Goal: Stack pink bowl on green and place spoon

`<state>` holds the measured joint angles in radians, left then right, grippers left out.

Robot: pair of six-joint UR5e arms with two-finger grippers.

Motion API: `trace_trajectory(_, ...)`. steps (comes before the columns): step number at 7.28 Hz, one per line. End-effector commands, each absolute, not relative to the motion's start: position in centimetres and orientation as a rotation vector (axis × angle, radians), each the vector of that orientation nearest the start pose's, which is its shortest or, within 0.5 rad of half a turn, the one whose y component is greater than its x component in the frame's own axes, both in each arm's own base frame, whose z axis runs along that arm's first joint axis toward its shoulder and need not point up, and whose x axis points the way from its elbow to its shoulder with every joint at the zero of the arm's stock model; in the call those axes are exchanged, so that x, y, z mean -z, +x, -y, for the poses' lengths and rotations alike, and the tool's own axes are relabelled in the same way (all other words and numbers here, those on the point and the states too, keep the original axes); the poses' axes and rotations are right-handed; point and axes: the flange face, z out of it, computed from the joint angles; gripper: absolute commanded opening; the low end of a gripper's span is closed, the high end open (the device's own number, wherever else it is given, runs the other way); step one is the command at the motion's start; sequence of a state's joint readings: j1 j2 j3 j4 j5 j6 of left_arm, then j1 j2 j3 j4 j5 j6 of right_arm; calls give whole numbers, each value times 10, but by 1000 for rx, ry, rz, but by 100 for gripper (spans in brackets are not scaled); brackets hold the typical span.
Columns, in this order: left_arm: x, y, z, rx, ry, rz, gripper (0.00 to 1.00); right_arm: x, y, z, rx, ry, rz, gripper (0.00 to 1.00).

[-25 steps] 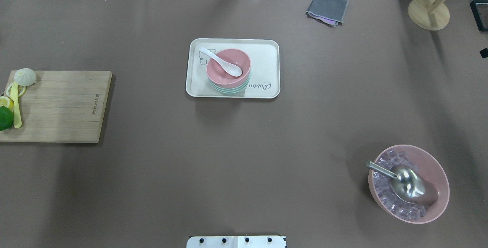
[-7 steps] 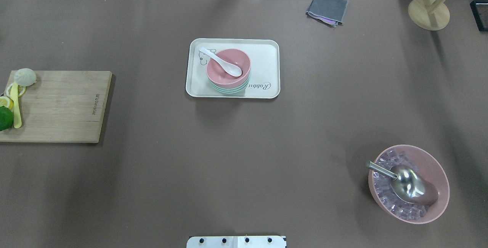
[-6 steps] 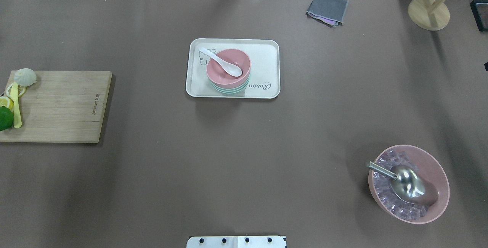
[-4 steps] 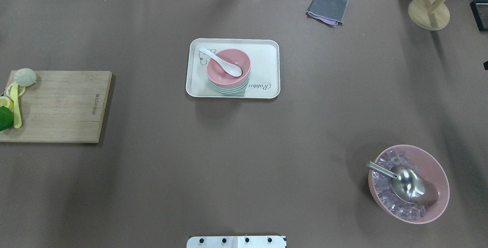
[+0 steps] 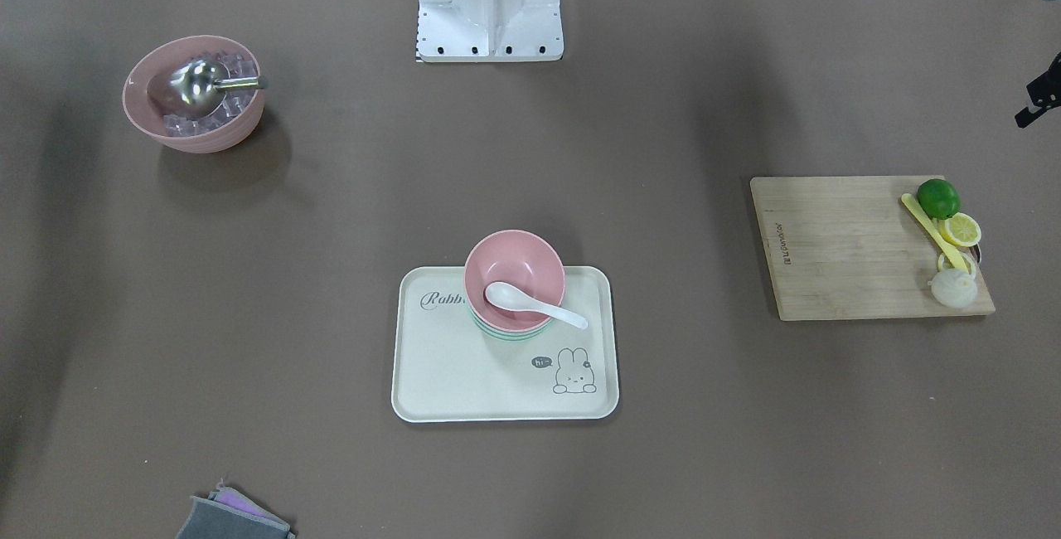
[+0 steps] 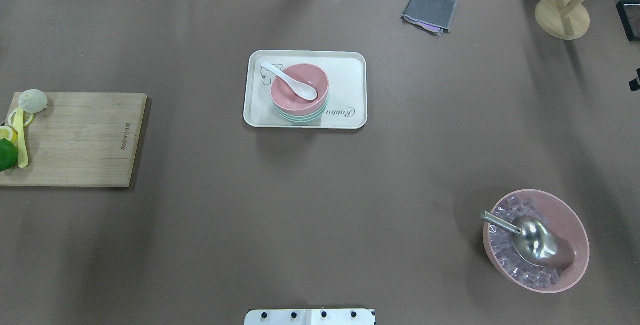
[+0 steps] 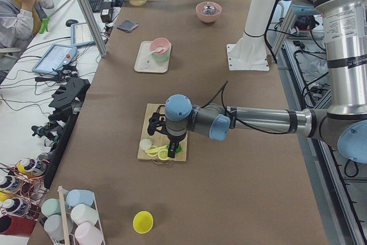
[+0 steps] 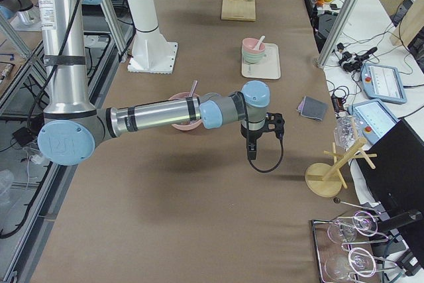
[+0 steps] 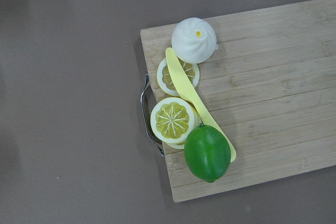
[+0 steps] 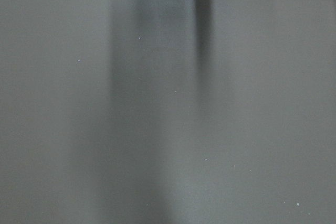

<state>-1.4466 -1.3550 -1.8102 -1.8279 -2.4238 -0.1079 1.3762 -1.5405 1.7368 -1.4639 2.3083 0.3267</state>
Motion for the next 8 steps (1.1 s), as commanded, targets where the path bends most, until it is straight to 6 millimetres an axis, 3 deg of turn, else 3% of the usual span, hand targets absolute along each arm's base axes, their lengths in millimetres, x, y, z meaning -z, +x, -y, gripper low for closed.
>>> trace_trajectory(1,-601,-5,420,-127,165,-875,98,-546,-38,517,-4,98,786,100)
trace_trajectory(3,-599,-5,422,-129,169,-876,98,-540,-47,517,9,100,788,100)
trace_trajectory(5,-597,-5,423,-132,183,-877,98,-527,-76,516,65,106,788,100)
trace_trajectory(6,-597,-5,424,-134,185,-879,98,-510,-101,517,35,81,804,100)
trace_trajectory(7,-595,-5,424,-138,195,-880,98,-475,-138,521,-22,72,812,100)
trace_trajectory(8,-596,-5,425,-141,201,-879,98,-467,-153,519,-44,62,806,100)
